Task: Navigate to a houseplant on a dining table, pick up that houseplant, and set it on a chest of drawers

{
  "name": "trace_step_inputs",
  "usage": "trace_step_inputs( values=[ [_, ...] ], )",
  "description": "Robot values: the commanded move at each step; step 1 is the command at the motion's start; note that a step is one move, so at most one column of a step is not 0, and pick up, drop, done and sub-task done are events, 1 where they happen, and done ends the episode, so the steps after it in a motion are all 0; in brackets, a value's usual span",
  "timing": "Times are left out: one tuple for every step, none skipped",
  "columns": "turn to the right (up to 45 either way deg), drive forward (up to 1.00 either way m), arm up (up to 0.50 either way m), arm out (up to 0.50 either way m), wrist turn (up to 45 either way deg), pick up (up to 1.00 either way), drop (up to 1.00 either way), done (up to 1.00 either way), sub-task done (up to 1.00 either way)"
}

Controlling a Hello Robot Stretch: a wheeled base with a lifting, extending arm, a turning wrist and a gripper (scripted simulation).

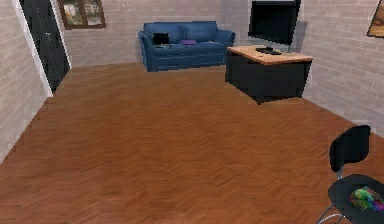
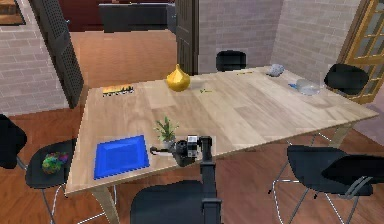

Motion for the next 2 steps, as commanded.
trace_step_inputs(
  values=[
    [0.0,0.0,0.0,0.0,0.0,1.0,0.0,0.0,0.0],
    [0.0,0.0,0.1,0.0,0.0,0.0,0.0,0.0,0.0]
  ],
)
